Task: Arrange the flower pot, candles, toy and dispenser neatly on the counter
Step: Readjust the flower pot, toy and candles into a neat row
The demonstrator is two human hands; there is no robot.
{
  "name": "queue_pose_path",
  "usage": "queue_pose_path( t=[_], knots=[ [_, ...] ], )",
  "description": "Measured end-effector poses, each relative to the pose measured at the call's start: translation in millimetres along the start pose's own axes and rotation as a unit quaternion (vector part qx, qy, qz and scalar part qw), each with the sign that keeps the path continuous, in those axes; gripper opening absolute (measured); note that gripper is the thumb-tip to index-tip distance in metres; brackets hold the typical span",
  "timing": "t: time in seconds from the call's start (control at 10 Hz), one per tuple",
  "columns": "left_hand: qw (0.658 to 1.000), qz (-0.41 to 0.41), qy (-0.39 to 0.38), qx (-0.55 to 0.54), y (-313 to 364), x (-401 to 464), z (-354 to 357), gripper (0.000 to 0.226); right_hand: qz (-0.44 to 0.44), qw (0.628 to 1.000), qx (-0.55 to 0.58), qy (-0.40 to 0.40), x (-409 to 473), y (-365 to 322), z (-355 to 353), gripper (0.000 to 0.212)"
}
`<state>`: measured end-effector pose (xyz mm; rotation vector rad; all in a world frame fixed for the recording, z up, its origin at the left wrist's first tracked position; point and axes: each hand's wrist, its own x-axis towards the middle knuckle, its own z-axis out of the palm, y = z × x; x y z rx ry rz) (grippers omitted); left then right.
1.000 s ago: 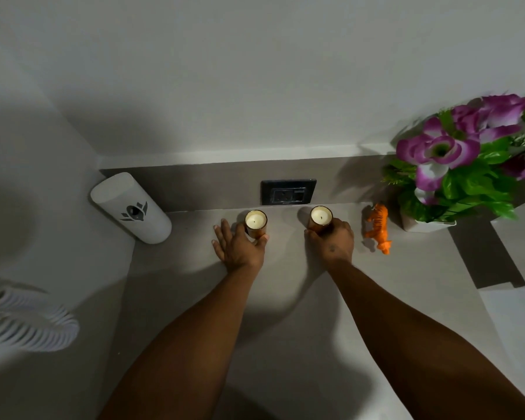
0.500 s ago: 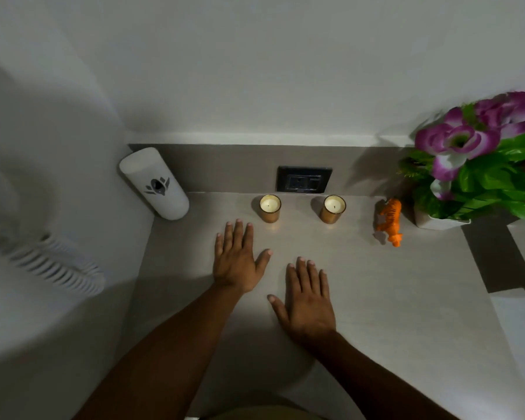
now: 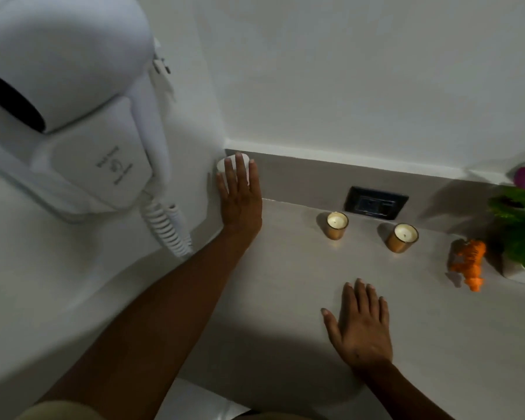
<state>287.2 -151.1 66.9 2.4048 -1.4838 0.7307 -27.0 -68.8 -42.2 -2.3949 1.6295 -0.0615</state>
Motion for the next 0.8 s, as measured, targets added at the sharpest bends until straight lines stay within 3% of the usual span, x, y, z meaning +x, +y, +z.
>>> queue_pose_path(
  t=[0.2,0.3,0.6,0.8],
  knots=[
    [1.000,-0.008,-0.024,-0.018,-11.9,14.9,5.7,0.057,0.005,1.000,-0.004,-0.002,0.6,2.0,2.2,0.088],
    [1.000,0.006,0.012,-0.020,-10.2,16.5,14.4,0.055,0.007,1.000,-0.008,-0.001,0.7,1.8,2.5,0.087],
    [0.999,0.008,0.024,-0.038,-15.5,27.3,16.3,0.049,0.006,1.000,-0.006,-0.011,0.7,1.5,-1.9,0.086],
    [0.999,-0.009,-0.041,0.015,-10.9,30.1,5.2,0.062,0.010,0.999,0.024,-0.020,0.8,0.9,-7.9,0.088]
  ],
)
